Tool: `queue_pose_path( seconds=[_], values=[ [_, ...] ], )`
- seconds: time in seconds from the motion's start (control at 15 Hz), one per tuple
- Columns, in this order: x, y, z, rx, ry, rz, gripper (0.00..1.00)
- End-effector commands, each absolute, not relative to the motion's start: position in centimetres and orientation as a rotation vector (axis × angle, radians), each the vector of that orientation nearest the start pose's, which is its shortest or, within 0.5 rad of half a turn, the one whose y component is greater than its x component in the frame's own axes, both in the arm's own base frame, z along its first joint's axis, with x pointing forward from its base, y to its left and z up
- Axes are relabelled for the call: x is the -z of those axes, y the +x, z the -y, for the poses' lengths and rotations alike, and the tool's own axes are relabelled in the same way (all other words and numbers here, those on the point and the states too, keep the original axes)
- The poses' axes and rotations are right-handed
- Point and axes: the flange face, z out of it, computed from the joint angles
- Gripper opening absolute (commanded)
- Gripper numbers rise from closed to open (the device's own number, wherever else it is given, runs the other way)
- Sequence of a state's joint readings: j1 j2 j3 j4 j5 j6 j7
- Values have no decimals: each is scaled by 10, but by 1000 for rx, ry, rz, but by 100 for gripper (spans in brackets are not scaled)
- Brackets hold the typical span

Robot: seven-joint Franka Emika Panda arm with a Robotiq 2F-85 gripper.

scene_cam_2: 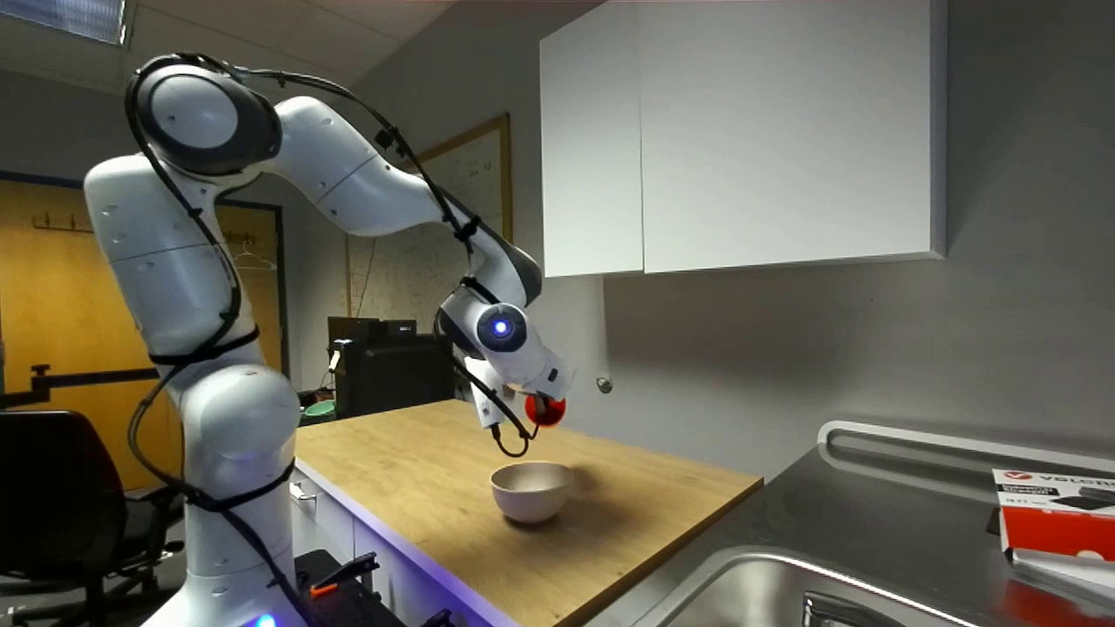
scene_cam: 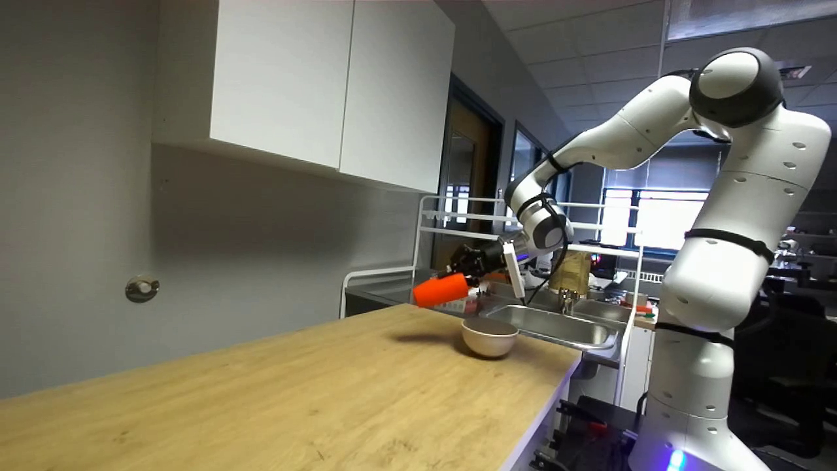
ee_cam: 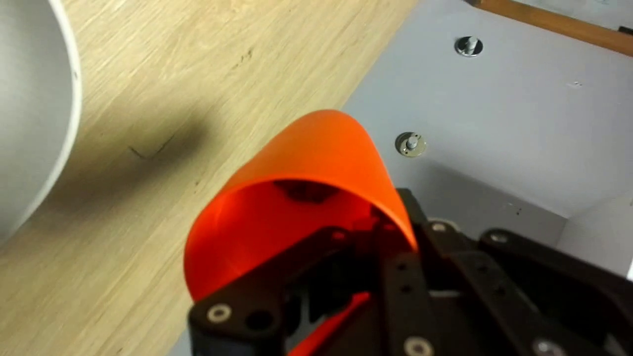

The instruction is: Pour the contents of the cup into the bowl

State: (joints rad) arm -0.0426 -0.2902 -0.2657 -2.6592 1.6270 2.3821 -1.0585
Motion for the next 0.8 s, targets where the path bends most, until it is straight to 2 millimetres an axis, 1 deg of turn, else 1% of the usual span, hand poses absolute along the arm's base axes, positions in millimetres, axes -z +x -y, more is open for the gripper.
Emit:
queue_pose_path(
  seconds=[0.0, 0.2, 0.33, 0.73],
  values=[
    [-311, 411, 127, 759, -1958, -558, 3],
    [-287, 414, 137, 722, -1893, -526, 3],
    [-275, 415, 144, 708, -1851, -512, 3],
    [-258, 409, 166, 714, -1744, -482, 3]
  ],
)
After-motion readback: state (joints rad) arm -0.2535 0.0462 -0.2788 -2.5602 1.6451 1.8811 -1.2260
